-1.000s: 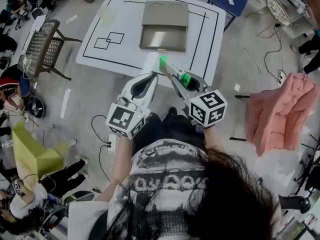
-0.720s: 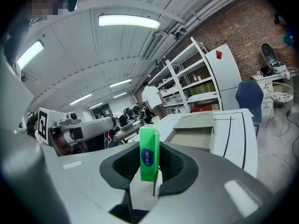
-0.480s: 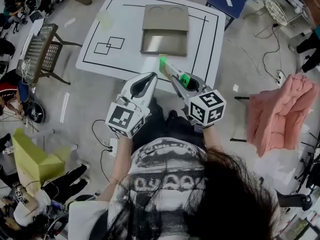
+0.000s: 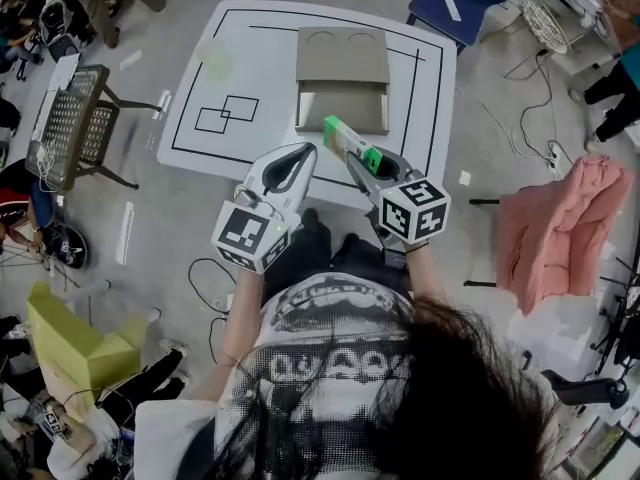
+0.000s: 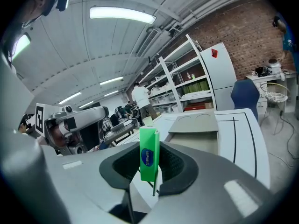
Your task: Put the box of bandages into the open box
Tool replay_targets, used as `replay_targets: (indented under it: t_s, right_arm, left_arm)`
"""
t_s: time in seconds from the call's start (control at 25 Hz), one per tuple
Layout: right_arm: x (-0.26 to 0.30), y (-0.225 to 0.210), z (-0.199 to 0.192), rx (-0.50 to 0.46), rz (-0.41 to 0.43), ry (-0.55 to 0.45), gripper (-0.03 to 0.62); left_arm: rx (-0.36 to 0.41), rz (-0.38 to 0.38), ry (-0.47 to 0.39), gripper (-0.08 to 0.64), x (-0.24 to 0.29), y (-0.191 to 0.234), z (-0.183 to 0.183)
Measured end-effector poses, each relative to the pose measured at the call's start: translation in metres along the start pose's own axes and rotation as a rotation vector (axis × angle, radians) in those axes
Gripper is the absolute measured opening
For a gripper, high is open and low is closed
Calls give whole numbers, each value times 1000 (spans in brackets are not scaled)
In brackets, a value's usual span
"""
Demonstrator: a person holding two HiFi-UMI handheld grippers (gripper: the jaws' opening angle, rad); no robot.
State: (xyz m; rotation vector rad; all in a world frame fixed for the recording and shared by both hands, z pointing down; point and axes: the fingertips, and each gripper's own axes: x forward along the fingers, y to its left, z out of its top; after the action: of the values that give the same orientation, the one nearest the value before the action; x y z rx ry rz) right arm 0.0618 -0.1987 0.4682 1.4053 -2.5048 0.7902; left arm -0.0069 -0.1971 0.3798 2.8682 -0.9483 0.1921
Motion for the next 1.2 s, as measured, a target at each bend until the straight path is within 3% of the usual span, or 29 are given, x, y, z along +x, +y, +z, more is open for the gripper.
replay_targets:
  t_s: [0.52,0.88,1.2]
  right_arm:
    - [95,-48,6,55,-35,123,91]
    - [153,-83,-7,149,6,269,91]
    - [168,-97,-29,178,32,383,92]
  left_arm:
    - [1,-70,-1,0,14,60,2]
    - [-9,-79,2,0,21,83,4]
    - [-17,-82,8,0,29,90,2]
